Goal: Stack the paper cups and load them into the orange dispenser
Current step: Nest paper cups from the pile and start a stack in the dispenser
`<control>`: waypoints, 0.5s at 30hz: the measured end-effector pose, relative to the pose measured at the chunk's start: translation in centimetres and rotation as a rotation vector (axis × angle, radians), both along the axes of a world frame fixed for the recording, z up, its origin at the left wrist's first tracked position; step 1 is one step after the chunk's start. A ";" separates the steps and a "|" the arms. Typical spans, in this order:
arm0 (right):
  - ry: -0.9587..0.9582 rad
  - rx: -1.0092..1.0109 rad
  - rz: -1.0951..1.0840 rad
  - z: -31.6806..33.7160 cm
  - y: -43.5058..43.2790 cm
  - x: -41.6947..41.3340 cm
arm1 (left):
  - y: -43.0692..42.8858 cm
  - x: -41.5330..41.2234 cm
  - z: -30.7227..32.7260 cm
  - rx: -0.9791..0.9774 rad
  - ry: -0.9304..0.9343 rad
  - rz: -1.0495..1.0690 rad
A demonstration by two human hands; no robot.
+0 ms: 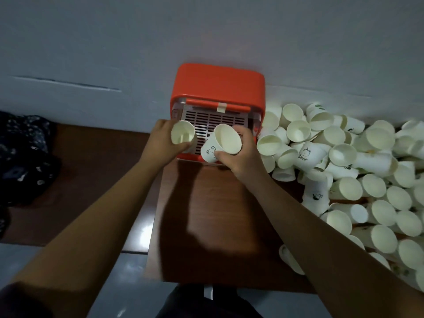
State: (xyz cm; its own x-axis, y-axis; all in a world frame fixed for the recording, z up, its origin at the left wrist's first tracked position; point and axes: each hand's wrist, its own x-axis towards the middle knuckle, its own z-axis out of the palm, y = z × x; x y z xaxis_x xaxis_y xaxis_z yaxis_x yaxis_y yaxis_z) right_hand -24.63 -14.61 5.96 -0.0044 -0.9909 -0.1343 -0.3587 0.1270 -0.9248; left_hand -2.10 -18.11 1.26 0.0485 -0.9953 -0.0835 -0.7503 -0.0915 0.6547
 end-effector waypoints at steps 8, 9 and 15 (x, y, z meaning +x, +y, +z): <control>0.000 -0.132 0.045 -0.6 -2.0 4.3 | -1.2 2.0 -2.1 0.132 0.098 -0.187; 0.002 -0.150 0.063 -0.7 -2.4 5.0 | -1.2 2.6 -2.2 0.155 0.159 -0.193; 0.265 -0.259 0.150 -3.2 -3.5 7.9 | 0.7 4.3 -1.0 0.141 0.436 -0.028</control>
State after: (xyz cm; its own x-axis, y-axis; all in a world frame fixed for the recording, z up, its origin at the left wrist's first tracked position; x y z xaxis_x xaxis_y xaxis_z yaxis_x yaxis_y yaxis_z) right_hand -16.71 -18.14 2.80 0.1417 -0.9842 0.1064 -0.5856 -0.1700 -0.7926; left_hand 2.17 -17.43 0.23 -0.0481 -0.9732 -0.2249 -0.4109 -0.1859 0.8925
